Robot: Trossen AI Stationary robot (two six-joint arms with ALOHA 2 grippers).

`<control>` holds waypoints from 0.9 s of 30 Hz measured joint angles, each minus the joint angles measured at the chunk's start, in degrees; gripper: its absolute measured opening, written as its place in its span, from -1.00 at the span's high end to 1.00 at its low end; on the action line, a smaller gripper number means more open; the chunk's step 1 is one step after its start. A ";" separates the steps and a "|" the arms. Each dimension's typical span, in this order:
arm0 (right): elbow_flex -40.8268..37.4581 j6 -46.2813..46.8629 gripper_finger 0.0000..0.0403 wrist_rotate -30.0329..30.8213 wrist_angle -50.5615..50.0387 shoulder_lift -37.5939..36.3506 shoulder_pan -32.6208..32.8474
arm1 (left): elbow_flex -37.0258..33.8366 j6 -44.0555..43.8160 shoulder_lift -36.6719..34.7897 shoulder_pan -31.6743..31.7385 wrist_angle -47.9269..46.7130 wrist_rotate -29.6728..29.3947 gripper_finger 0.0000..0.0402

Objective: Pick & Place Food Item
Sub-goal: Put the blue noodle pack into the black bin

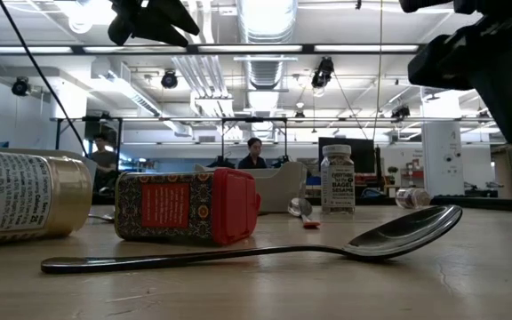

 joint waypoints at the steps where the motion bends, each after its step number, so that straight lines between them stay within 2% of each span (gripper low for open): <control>1: -0.08 -0.29 -0.01 0.02 -0.06 -0.01 -0.02 | 0.00 0.00 0.00 -0.01 0.00 0.00 0.11; 6: -0.83 -1.46 -0.01 -0.04 0.16 -0.11 -0.04 | 0.00 -0.01 0.00 0.00 0.00 0.00 0.11; 10: -1.41 -1.47 -0.01 -3.39 0.22 -0.11 -0.04 | 0.00 0.00 0.00 0.00 0.00 0.00 0.11; 18: -1.59 -2.54 0.03 -3.59 0.55 -0.15 0.00 | 0.00 -0.02 0.00 0.00 0.00 0.00 0.11; 21: -2.22 -2.56 0.17 -3.61 0.72 -0.16 0.00 | 0.00 -0.02 0.00 0.00 0.00 0.00 0.11; 27: -3.78 -2.47 0.61 -3.58 0.87 0.83 0.00 | 0.00 -0.02 0.00 0.00 0.00 0.02 0.11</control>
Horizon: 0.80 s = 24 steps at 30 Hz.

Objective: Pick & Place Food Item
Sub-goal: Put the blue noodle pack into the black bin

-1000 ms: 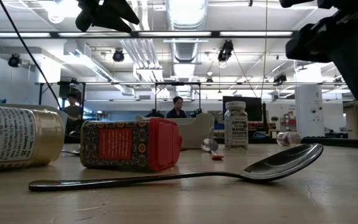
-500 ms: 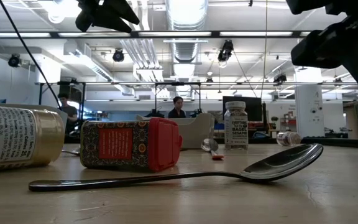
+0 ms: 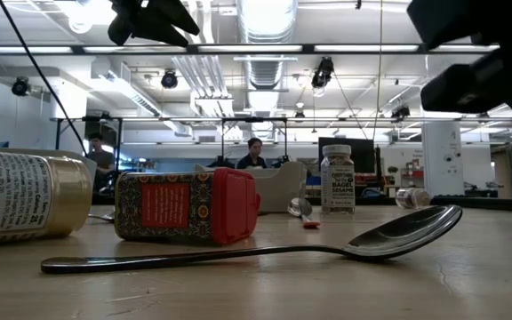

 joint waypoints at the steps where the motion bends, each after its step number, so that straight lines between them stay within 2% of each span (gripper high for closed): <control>1: -0.06 -0.03 0.69 0.00 0.09 0.42 0.00 | 0.00 0.00 0.00 0.00 0.02 0.00 0.11; 5: -0.41 -1.32 0.92 0.13 0.16 0.63 0.27 | 0.00 0.00 0.00 0.00 0.02 0.02 0.11; 16: 1.55 -1.06 0.96 4.32 -1.21 -0.67 2.10 | 0.00 0.00 0.00 0.00 0.00 0.01 0.11; 24: 6.84 -0.22 0.96 10.88 -8.83 -1.02 4.82 | 0.00 0.00 0.00 0.04 0.00 0.00 0.11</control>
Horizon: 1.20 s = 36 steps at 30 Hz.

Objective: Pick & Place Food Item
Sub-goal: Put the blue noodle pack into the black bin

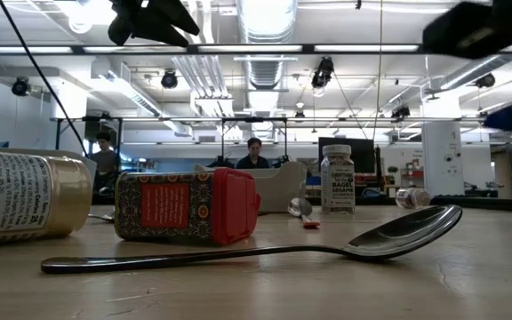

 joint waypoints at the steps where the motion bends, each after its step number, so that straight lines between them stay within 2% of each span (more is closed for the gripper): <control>1: 0.76 0.10 0.96 0.49 -0.65 0.00 0.39 | 0.00 0.01 0.00 0.00 0.01 0.00 0.11; 11: 7.48 2.25 0.96 6.78 -7.70 0.00 3.21 | 0.00 0.00 0.00 0.00 0.00 0.01 0.11; 29: 20.26 9.01 0.96 19.60 -29.46 0.00 5.11 | 0.00 0.02 0.00 0.00 -0.01 0.00 0.11; 36: 24.41 10.10 0.96 21.12 -29.88 -2.66 6.27 | 0.00 0.04 0.00 -0.02 -0.15 0.00 0.11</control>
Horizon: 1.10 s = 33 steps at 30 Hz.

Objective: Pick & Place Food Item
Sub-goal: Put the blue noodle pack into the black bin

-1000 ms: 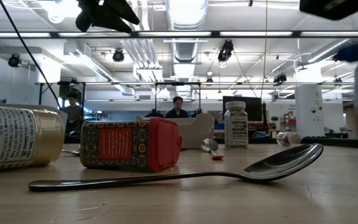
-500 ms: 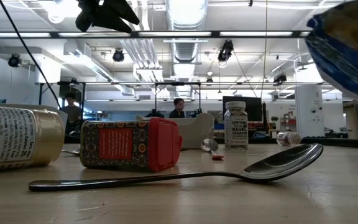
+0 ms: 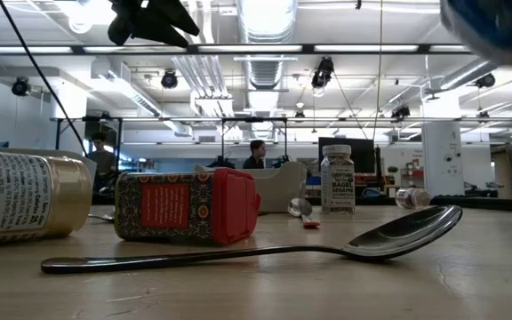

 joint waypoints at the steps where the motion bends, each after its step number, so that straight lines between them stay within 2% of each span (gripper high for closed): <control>1: 0.14 0.47 0.96 0.30 -0.02 -0.73 0.27 | 0.00 0.00 0.00 0.00 0.00 0.01 0.11; 7: -1.36 4.25 0.96 1.43 -0.02 -5.66 1.09 | 0.00 0.00 -0.02 -0.04 -0.35 0.00 0.11; 13: -6.16 10.44 0.96 1.07 -0.04 -11.85 2.12 | 0.00 0.02 0.00 -0.04 -0.43 0.01 0.11; 26: -18.61 33.25 0.96 -11.72 0.03 -25.73 6.96 | 0.00 0.00 0.00 -0.02 -0.44 0.00 0.11; 33: -23.85 40.96 0.96 -12.41 4.02 -28.41 10.26 | 0.00 0.00 0.00 -0.02 -0.42 0.00 0.11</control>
